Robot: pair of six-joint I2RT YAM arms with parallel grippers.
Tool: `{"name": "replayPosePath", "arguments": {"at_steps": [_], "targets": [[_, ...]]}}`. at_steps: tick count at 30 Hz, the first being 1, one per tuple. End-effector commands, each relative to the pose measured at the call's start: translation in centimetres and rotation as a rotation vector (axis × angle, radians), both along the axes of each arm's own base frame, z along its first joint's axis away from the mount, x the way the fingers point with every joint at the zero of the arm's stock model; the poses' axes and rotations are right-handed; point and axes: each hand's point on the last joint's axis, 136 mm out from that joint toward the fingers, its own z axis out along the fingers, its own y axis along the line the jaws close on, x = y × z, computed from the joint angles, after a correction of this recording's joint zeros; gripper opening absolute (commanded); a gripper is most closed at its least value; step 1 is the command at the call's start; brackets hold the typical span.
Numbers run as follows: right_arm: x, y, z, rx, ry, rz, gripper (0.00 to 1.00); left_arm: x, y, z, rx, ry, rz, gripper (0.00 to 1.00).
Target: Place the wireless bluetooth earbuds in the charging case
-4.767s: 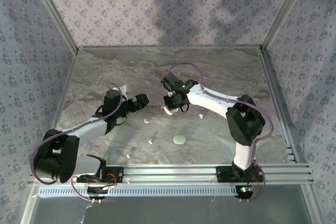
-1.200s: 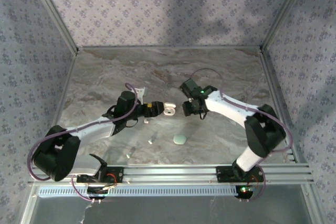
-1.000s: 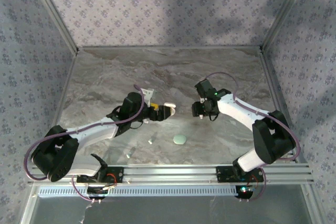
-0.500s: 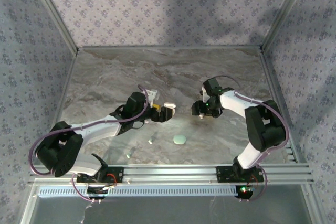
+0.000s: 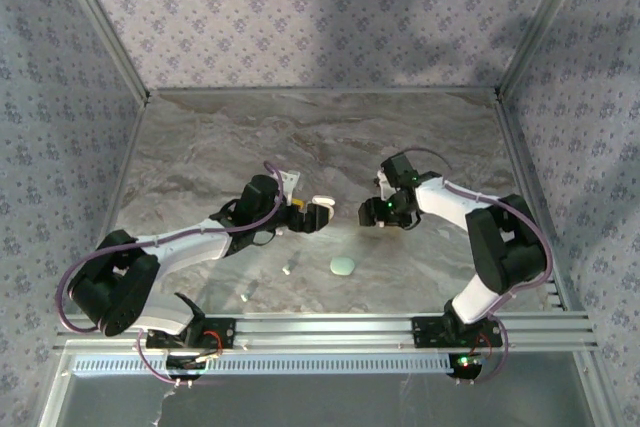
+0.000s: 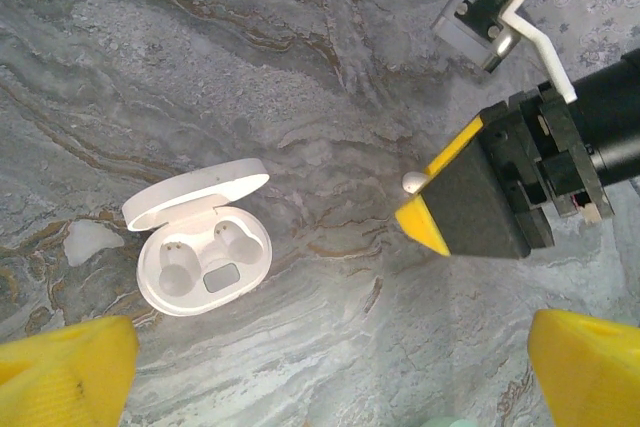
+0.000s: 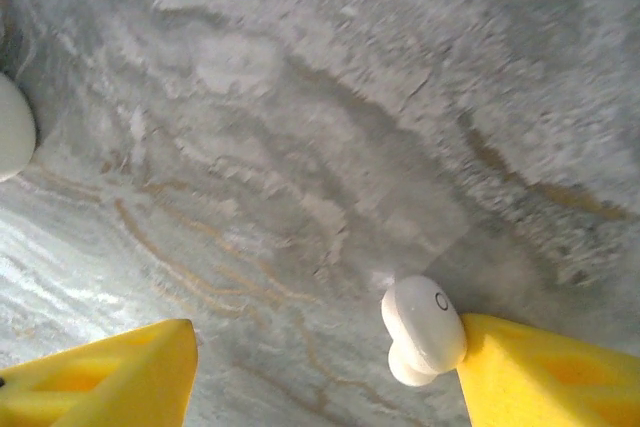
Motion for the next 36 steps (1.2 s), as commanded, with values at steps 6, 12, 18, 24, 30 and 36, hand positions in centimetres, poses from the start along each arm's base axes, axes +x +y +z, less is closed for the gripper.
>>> {"name": "replayPosePath", "arguments": {"at_steps": [6, 12, 18, 24, 30, 36], "targets": [[-1.9, 0.9, 0.5, 0.042, 0.027, 0.003, 0.7, 0.7, -0.5, 1.2, -0.011, -0.039, -0.004, 1.0], [-2.8, 1.6, 0.5, 0.059, 0.035, 0.012, 0.7, 0.7, -0.5, 1.1, -0.009, -0.038, -0.002, 1.0], [-2.9, 1.7, 1.5, 0.07, 0.01, 0.007, 0.7, 0.7, -0.5, 1.1, -0.009, -0.038, -0.002, 1.0], [-2.1, 0.2, 4.3, 0.079, -0.083, -0.07, 0.67, 0.7, -0.5, 1.2, -0.01, -0.041, -0.003, 1.0], [-0.4, -2.5, 5.6, 0.172, -0.108, -0.194, 0.53, 0.0, -1.2, 1.4, 0.033, -0.082, -0.027, 1.0], [0.6, -4.0, 3.8, 0.209, -0.028, -0.237, 0.38, -0.8, -2.3, 1.3, 0.082, -0.109, -0.067, 1.0]]}}
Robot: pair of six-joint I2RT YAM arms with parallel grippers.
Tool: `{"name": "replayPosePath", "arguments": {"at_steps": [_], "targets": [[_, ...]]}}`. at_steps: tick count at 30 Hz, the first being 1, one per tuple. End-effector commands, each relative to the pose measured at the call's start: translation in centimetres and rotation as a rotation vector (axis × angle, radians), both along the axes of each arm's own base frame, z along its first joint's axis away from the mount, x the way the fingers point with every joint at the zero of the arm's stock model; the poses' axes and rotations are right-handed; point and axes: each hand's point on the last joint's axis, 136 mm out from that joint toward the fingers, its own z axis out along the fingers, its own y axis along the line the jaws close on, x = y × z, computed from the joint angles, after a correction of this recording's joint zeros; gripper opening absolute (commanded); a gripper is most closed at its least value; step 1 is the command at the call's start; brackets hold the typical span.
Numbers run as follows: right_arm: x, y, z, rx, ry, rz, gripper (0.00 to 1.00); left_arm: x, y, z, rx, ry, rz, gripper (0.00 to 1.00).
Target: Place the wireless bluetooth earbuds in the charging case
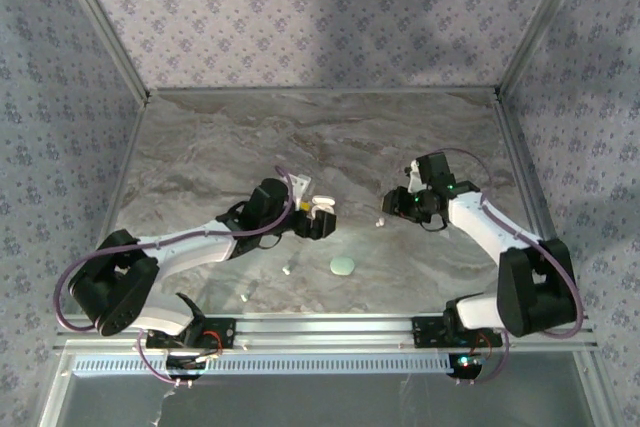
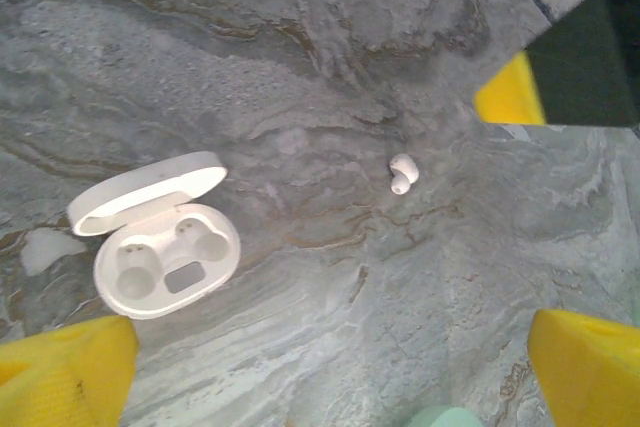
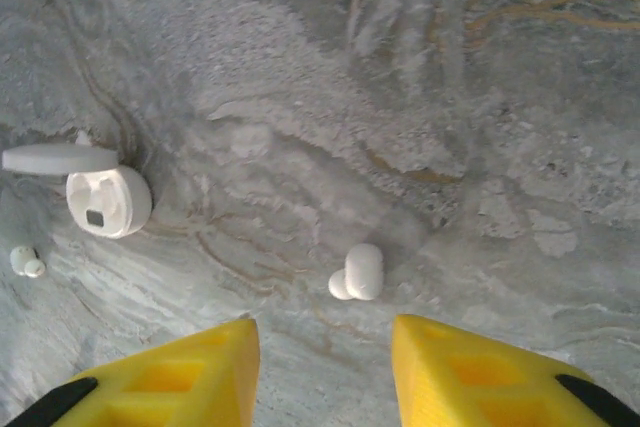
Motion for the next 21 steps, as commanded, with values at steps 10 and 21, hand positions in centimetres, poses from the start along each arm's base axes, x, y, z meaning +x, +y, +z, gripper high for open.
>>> {"name": "replayPosePath", "arguments": {"at_steps": [10, 21], "targets": [[0.2, 0.5, -4.8, 0.089, 0.162, 0.009, 0.26, 0.5, -0.7, 0.6, 0.032, -0.045, -0.015, 1.0], [0.6, 2.0, -5.7, 0.119, 0.184, 0.034, 0.29, 0.5, -0.7, 0.6, 0.036, -0.047, -0.016, 1.0]]}}
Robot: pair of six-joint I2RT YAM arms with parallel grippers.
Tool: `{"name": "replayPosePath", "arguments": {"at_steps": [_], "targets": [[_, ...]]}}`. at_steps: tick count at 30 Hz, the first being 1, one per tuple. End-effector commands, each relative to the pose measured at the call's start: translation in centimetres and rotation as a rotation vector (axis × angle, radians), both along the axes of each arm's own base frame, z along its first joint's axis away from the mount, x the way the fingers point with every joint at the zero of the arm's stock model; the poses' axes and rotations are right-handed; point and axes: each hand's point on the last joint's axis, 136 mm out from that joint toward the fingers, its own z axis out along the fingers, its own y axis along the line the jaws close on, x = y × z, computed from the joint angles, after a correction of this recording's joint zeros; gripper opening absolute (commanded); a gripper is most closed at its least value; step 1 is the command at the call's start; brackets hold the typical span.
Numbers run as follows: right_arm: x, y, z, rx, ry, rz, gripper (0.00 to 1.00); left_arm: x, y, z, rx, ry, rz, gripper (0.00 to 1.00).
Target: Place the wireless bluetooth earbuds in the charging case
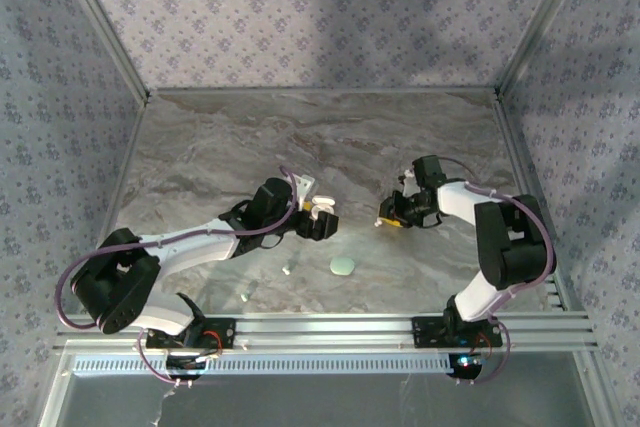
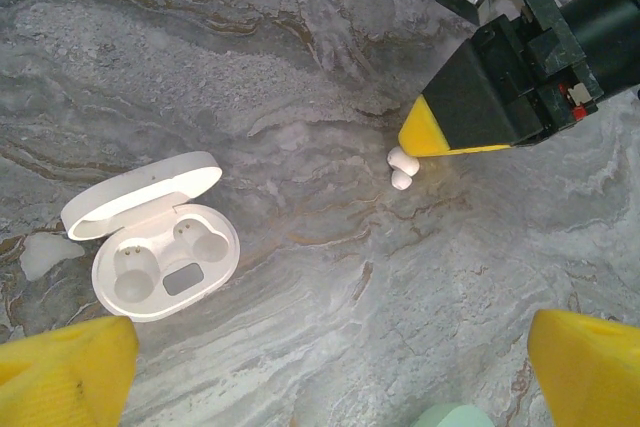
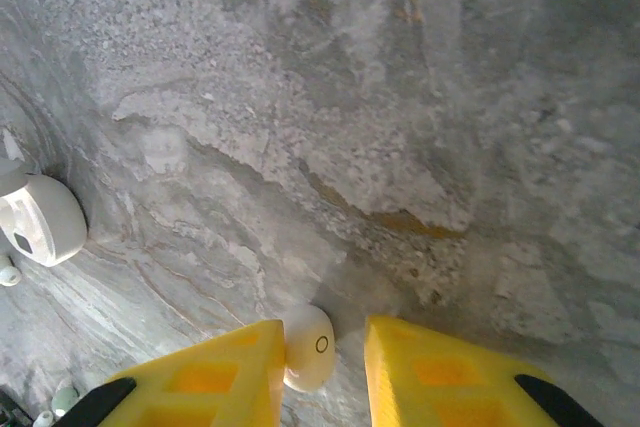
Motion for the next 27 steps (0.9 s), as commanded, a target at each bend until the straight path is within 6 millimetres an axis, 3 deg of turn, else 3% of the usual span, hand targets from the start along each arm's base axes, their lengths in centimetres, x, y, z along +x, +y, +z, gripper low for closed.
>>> {"name": "replayPosePath", "arguments": {"at_steps": [1, 27], "targets": [[0.0, 0.8, -0.3, 0.014, 0.023, 0.012, 0.28, 0.6, -0.5, 0.9, 0.002, -0.039, -0.005, 1.0], [-1.1, 1.4, -1.5, -0.07, 0.063, 0.082, 0.28, 0.7, -0.4, 0.7, 0.007, -0.036, 0.001, 1.0]]}}
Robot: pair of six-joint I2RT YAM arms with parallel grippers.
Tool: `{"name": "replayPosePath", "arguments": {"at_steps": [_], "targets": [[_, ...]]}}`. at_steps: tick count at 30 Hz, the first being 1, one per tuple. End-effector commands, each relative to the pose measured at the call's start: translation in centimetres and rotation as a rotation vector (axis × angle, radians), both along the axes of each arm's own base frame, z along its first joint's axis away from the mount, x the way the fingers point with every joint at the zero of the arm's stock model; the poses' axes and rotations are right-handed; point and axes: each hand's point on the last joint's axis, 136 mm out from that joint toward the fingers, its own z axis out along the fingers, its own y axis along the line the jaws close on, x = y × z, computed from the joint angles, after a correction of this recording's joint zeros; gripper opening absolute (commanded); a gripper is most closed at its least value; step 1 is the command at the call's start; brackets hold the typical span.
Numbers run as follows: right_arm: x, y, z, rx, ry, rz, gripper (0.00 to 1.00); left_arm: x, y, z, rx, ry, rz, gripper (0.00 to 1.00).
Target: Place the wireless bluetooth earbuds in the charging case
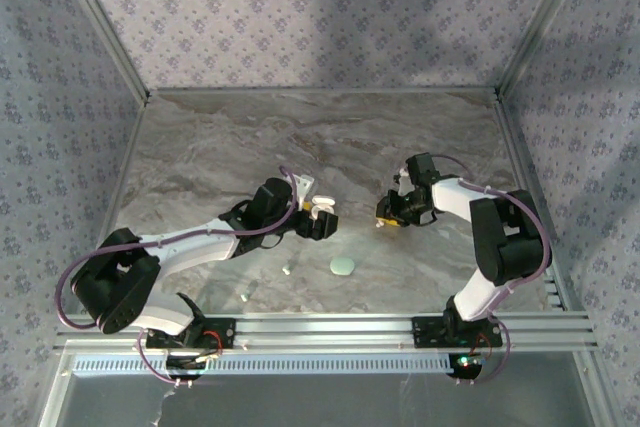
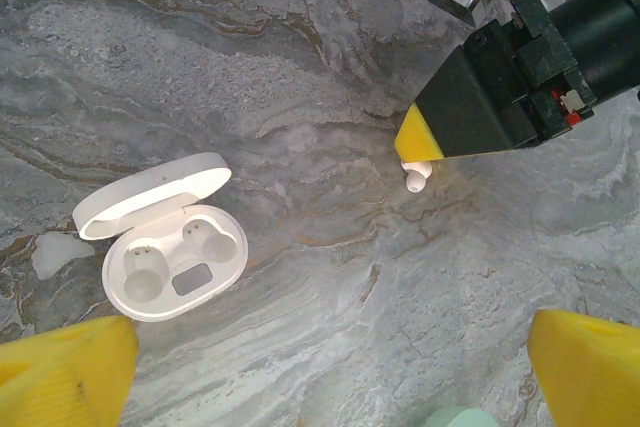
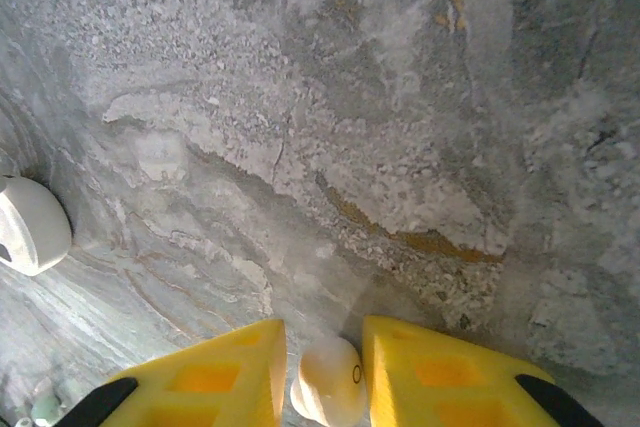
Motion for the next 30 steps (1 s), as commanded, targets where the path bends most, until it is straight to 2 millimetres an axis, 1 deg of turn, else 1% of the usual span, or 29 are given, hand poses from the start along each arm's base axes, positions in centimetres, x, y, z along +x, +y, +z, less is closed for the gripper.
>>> {"name": "replayPosePath", "arguments": {"at_steps": [1, 11, 22, 30], "targets": [[-1.3, 0.9, -1.1, -0.026, 0.051, 0.059, 0.28, 0.5, -0.6, 0.7, 0.001, -0.031, -0.01, 1.0], [-1.8, 1.0, -1.3, -0.083, 0.056, 0.093, 0.26, 0.5, -0.6, 0.7, 0.001, -0.032, -0.011, 1.0], [-2.6, 0.9, -1.4, -0.142, 0.065, 0.134, 0.29, 0.6, -0.6, 0.6, 0.005, -0.032, -0.009, 1.0], [-3.0, 0.6, -1.1, -0.197, 0.061, 0.155, 0.2, 0.8, -0.4, 0.6, 0.007, -0.039, 0.006, 1.0]]}}
